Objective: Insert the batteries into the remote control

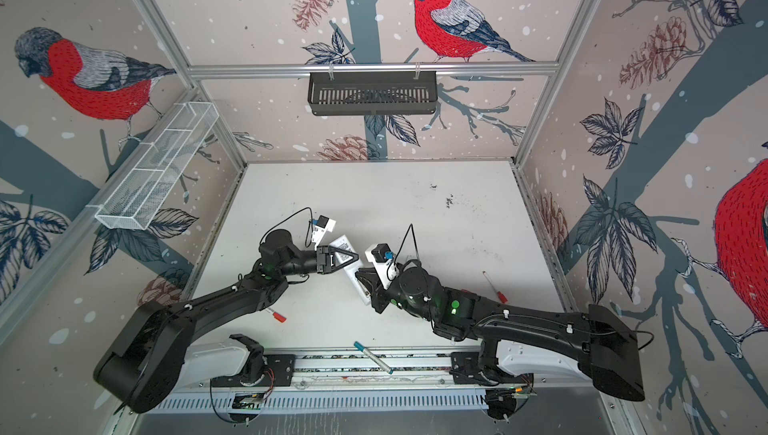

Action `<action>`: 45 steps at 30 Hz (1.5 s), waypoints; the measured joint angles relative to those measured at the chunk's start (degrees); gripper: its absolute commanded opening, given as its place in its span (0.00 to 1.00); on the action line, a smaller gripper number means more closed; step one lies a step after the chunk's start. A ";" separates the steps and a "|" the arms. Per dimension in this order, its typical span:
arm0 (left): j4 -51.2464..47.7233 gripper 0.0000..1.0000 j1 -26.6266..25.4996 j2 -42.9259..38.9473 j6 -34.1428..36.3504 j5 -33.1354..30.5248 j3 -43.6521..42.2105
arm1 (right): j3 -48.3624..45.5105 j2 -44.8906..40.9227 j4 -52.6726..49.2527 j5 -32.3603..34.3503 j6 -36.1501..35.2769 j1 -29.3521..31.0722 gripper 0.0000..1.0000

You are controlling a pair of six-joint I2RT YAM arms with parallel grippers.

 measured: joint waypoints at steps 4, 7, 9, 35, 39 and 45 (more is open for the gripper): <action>7.37 0.00 0.00 0.98 -4.79 1.79 -0.94 | -0.50 -0.04 2.19 -0.48 -2.03 0.00 0.05; 11.76 0.00 -0.02 1.84 -7.82 2.32 -1.33 | -0.61 -0.04 3.10 -1.40 -2.62 0.00 0.05; 14.40 0.00 -0.02 2.34 -9.35 2.93 -1.51 | -0.87 -0.04 3.69 -1.90 -2.75 0.00 0.05; 21.53 0.00 0.11 4.87 -13.79 3.23 -2.08 | -4.63 -2.91 3.74 1.03 -2.36 1.40 0.22; 20.46 0.00 0.17 4.70 -12.90 2.82 -2.08 | -3.82 -2.60 2.03 2.10 -2.38 1.42 0.22; 17.27 0.00 0.17 3.69 -10.93 1.81 -1.88 | -3.04 -1.70 0.66 2.91 -2.36 1.46 0.21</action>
